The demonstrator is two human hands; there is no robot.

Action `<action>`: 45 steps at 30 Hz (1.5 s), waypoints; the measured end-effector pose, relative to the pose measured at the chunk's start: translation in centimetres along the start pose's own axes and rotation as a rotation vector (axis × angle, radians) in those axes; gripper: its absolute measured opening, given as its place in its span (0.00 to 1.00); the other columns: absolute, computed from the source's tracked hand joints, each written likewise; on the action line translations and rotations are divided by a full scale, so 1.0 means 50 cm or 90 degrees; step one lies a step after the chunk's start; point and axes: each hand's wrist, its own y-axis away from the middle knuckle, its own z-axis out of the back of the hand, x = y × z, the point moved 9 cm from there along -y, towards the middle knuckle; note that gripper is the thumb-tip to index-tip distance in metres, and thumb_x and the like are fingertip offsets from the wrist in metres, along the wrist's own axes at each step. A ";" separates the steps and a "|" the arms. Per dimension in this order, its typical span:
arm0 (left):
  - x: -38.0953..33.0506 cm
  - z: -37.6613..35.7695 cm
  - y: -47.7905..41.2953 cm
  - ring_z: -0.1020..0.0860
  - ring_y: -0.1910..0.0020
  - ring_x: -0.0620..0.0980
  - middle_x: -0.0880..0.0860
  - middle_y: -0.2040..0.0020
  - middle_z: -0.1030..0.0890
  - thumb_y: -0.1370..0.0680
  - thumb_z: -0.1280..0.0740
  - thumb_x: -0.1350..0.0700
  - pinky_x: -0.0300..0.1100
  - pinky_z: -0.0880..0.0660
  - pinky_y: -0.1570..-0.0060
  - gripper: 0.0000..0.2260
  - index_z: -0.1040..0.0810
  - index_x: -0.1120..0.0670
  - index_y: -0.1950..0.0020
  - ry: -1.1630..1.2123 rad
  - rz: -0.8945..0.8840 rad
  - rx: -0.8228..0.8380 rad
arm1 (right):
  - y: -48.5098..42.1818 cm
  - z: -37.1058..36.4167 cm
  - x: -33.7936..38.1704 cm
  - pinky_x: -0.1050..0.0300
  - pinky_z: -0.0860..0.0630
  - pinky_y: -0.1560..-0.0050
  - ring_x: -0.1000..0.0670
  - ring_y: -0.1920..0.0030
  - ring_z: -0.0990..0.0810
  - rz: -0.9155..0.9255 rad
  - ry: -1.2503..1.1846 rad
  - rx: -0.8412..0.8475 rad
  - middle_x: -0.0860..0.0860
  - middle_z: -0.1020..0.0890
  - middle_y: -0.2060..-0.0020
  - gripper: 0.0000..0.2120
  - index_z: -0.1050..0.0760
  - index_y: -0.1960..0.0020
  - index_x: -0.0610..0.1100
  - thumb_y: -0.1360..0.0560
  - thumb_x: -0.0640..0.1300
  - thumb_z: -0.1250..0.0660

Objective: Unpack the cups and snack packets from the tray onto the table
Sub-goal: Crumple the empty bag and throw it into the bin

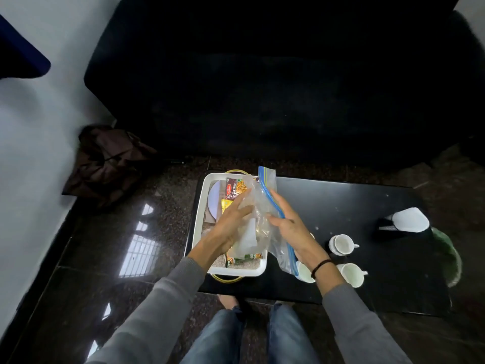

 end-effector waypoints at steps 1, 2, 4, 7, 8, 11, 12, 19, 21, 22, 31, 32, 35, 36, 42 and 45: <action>-0.005 -0.009 0.006 0.20 0.36 0.58 0.53 0.35 0.17 0.18 0.36 0.57 0.61 0.25 0.35 0.20 0.27 0.35 0.31 0.004 -0.005 0.012 | 0.005 0.002 0.005 0.66 0.20 0.52 0.63 0.35 0.25 0.012 -0.001 -0.002 0.63 0.29 0.29 0.31 0.34 0.32 0.76 0.19 0.40 0.37; -0.012 -0.020 0.012 0.19 0.38 0.58 0.54 0.37 0.16 0.18 0.36 0.59 0.57 0.23 0.38 0.20 0.26 0.37 0.31 0.002 -0.016 0.023 | 0.012 0.005 0.013 0.70 0.21 0.54 0.66 0.36 0.25 0.034 0.003 -0.006 0.62 0.29 0.29 0.31 0.33 0.29 0.71 0.20 0.38 0.36; -0.027 -0.032 0.021 0.17 0.41 0.56 0.56 0.39 0.16 0.18 0.37 0.63 0.49 0.20 0.44 0.20 0.26 0.45 0.30 -0.018 -0.041 0.027 | 0.021 0.007 0.027 0.75 0.23 0.52 0.68 0.37 0.26 0.074 0.033 -0.019 0.61 0.29 0.30 0.32 0.31 0.27 0.63 0.23 0.35 0.33; -0.042 -0.039 0.037 0.17 0.43 0.61 0.62 0.41 0.16 0.20 0.35 0.66 0.52 0.18 0.46 0.15 0.21 0.54 0.35 -0.051 -0.051 -0.025 | 0.034 0.021 0.036 0.64 0.19 0.52 0.53 0.40 0.19 0.080 0.048 -0.090 0.52 0.20 0.37 0.26 0.22 0.34 0.56 0.28 0.34 0.28; -0.045 -0.038 0.039 0.18 0.45 0.63 0.65 0.43 0.17 0.20 0.36 0.66 0.55 0.19 0.44 0.12 0.21 0.60 0.38 -0.073 -0.058 -0.050 | 0.035 0.026 0.034 0.62 0.18 0.53 0.50 0.45 0.16 0.073 0.037 -0.118 0.50 0.17 0.42 0.22 0.19 0.39 0.54 0.29 0.36 0.25; -0.047 -0.039 0.047 0.23 0.55 0.58 0.63 0.54 0.20 0.22 0.39 0.66 0.52 0.23 0.51 0.10 0.24 0.71 0.46 -0.127 -0.060 -0.113 | 0.045 0.043 0.033 0.59 0.17 0.57 0.50 0.55 0.14 0.048 0.017 -0.194 0.51 0.13 0.53 0.10 0.15 0.52 0.50 0.32 0.40 0.22; -0.051 -0.044 0.053 0.23 0.57 0.55 0.60 0.56 0.21 0.24 0.38 0.66 0.47 0.24 0.56 0.08 0.23 0.69 0.49 -0.135 -0.068 -0.118 | 0.049 0.050 0.031 0.60 0.18 0.59 0.51 0.57 0.15 0.039 0.014 -0.216 0.52 0.13 0.57 0.08 0.14 0.55 0.49 0.31 0.39 0.23; -0.047 -0.100 0.078 0.14 0.53 0.49 0.52 0.44 0.16 0.31 0.24 0.48 0.43 0.18 0.61 0.32 0.31 0.41 0.29 0.015 -0.073 -0.032 | 0.087 0.089 0.028 0.50 0.23 0.60 0.44 0.62 0.21 -0.029 -0.110 -0.325 0.45 0.18 0.65 0.18 0.17 0.65 0.50 0.28 0.33 0.39; -0.046 -0.139 0.084 0.14 0.47 0.49 0.50 0.44 0.14 0.32 0.20 0.44 0.41 0.17 0.57 0.34 0.30 0.41 0.29 0.024 -0.078 0.017 | 0.100 0.088 0.029 0.47 0.22 0.58 0.42 0.61 0.21 -0.044 -0.137 -0.332 0.41 0.18 0.64 0.14 0.18 0.62 0.45 0.27 0.35 0.40; -0.051 -0.154 0.088 0.14 0.46 0.49 0.51 0.43 0.14 0.32 0.20 0.42 0.39 0.18 0.55 0.34 0.29 0.45 0.29 -0.001 -0.085 0.014 | 0.105 0.092 0.026 0.46 0.22 0.58 0.41 0.61 0.20 -0.047 -0.152 -0.343 0.40 0.18 0.63 0.11 0.19 0.59 0.41 0.26 0.35 0.40; -0.128 -0.272 0.081 0.20 0.61 0.49 0.51 0.61 0.18 0.23 0.29 0.56 0.46 0.23 0.60 0.05 0.23 0.54 0.57 -0.125 -0.215 -0.226 | 0.129 0.190 0.066 0.63 0.24 0.72 0.52 0.66 0.21 0.010 -0.356 -0.308 0.46 0.22 0.59 0.18 0.29 0.42 0.43 0.28 0.48 0.33; -0.129 -0.290 0.077 0.19 0.61 0.49 0.52 0.61 0.18 0.23 0.29 0.56 0.46 0.23 0.60 0.05 0.22 0.54 0.57 -0.115 -0.215 -0.243 | 0.132 0.205 0.073 0.62 0.23 0.69 0.53 0.62 0.19 0.010 -0.328 -0.285 0.47 0.21 0.54 0.23 0.30 0.38 0.45 0.29 0.53 0.31; -0.136 -0.346 0.065 0.21 0.66 0.45 0.51 0.65 0.20 0.21 0.31 0.58 0.40 0.25 0.65 0.08 0.24 0.54 0.60 -0.106 -0.241 -0.274 | 0.152 0.245 0.082 0.60 0.20 0.56 0.54 0.46 0.20 -0.003 -0.137 -0.231 0.51 0.27 0.35 0.39 0.41 0.26 0.59 0.31 0.72 0.35; -0.139 -0.365 0.060 0.23 0.66 0.45 0.49 0.65 0.21 0.20 0.32 0.58 0.37 0.27 0.66 0.08 0.25 0.54 0.60 -0.136 -0.254 -0.296 | 0.160 0.263 0.078 0.55 0.18 0.51 0.51 0.42 0.21 -0.010 -0.076 -0.218 0.50 0.29 0.32 0.43 0.45 0.26 0.62 0.34 0.78 0.38; -0.096 -0.513 0.017 0.17 0.61 0.43 0.47 0.60 0.17 0.20 0.33 0.52 0.32 0.25 0.66 0.03 0.21 0.50 0.51 -0.151 -0.207 -0.313 | 0.204 0.424 0.049 0.50 0.14 0.54 0.50 0.44 0.17 -0.008 -0.048 -0.255 0.52 0.21 0.37 0.37 0.37 0.33 0.68 0.37 0.82 0.40; -0.069 -0.597 -0.012 0.14 0.57 0.48 0.51 0.57 0.13 0.23 0.32 0.46 0.44 0.18 0.58 0.11 0.16 0.52 0.51 -0.184 -0.148 -0.262 | 0.217 0.524 0.033 0.58 0.16 0.67 0.55 0.57 0.14 0.014 -0.093 -0.343 0.55 0.15 0.50 0.21 0.27 0.46 0.64 0.31 0.76 0.38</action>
